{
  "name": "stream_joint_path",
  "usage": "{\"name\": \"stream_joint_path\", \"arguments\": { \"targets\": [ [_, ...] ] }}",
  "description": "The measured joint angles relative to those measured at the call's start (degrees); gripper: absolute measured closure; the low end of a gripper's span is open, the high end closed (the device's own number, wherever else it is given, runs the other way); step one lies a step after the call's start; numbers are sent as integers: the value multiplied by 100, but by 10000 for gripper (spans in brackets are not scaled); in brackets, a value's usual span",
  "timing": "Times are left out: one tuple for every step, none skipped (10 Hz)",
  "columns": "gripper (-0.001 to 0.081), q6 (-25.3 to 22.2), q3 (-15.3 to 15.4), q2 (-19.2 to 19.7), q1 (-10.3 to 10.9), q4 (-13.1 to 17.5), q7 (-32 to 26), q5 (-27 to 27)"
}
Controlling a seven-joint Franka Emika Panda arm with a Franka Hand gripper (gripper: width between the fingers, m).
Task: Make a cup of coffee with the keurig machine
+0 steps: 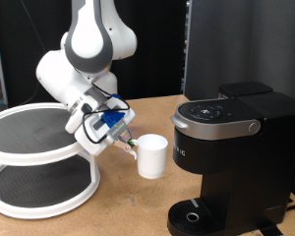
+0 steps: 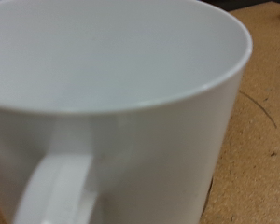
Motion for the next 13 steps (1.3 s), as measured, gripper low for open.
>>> {"name": "stream_joint_path", "arguments": {
  "targets": [
    [730,68,73,171,39,38,-78,183],
    [730,129,151,341,81,81,-179,396],
    [730,151,226,508,114,133,-281,614],
    [730,151,293,663,150,187,-410,854],
    [730,152,364,808,182,245,-537,1100],
    [730,158,442,948,210,313,-652,1334],
    [730,173,520,1087,235,386,-759,1536],
    [730,176,586,1223,250,455,-857,1695],
    [730,176,646,1345,254,518,-1041,1959],
    [730,162,698,1452,255,574,-1168,2146],
    [730,128,742,1528,256,628,-1203,2246],
    [730,93,783,1583,257,681,-1210,2311],
    [730,72,830,1600,257,729,-1210,2367]
  ]
}}
